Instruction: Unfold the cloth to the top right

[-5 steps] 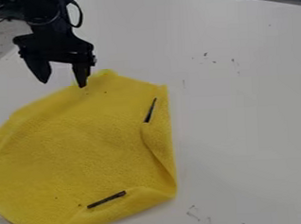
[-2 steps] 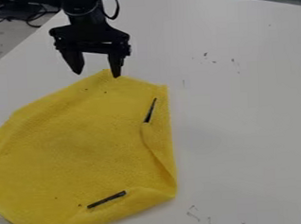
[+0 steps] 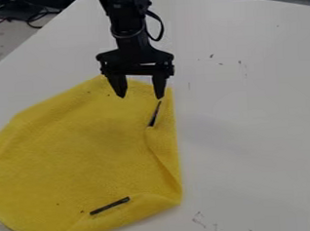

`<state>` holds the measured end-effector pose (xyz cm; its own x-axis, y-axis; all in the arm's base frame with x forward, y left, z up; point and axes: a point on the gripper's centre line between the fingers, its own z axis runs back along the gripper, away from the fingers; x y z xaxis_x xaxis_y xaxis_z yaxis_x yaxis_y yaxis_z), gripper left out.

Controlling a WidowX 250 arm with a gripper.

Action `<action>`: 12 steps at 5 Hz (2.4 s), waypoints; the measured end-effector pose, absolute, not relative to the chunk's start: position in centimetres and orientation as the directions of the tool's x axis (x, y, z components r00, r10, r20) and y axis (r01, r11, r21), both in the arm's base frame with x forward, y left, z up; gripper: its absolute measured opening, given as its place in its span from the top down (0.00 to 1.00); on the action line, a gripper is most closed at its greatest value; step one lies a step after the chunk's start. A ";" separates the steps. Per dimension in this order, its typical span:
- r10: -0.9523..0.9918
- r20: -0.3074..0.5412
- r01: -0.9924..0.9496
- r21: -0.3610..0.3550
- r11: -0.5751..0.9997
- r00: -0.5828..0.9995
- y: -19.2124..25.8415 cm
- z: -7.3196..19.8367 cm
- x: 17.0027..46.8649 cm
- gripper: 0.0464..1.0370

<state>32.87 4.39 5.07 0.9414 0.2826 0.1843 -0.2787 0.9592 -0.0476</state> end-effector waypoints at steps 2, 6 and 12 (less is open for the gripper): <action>0.261 0.139 -0.256 -0.053 0.965 0.955 3.3 2.7 32.9 0.04; 0.255 0.110 -0.255 -0.019 0.967 0.961 3.1 2.9 33.0 0.06; 0.248 0.080 -0.248 -0.008 0.969 0.965 2.8 2.2 33.9 0.55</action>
